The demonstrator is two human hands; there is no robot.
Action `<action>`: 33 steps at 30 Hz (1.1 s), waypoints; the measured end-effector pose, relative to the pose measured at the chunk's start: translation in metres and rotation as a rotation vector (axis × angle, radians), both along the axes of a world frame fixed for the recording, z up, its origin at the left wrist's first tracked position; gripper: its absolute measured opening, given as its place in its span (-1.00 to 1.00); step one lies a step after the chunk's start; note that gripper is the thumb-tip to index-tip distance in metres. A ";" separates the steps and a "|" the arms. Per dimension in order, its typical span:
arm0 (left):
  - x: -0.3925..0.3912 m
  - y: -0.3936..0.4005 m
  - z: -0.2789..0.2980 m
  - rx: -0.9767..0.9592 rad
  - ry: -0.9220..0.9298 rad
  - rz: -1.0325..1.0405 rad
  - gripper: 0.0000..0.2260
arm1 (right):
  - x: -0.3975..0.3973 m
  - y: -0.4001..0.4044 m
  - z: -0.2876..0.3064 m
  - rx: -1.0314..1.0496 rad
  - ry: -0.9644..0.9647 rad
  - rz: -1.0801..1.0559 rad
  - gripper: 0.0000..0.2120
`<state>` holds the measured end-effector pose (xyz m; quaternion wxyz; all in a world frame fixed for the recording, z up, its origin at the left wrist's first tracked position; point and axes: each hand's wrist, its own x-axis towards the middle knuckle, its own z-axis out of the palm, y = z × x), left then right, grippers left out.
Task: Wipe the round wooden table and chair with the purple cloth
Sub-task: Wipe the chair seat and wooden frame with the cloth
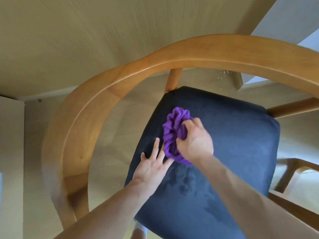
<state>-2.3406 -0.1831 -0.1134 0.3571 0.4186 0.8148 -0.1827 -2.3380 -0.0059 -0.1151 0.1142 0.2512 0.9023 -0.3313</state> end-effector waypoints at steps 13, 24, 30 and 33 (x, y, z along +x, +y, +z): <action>0.002 -0.002 -0.009 0.001 0.056 -0.012 0.11 | -0.019 0.072 0.001 -0.010 0.092 -0.401 -0.69; 0.001 -0.003 -0.008 0.016 0.043 -0.008 0.13 | 0.016 0.050 0.018 -0.304 -0.002 -0.207 -0.75; 0.004 -0.004 -0.008 0.024 0.108 -0.043 0.25 | -0.001 0.092 0.009 -0.054 0.163 -0.545 -0.66; 0.003 -0.005 -0.008 0.023 0.104 -0.060 0.33 | 0.004 0.042 -0.001 -0.016 0.089 -0.358 -0.75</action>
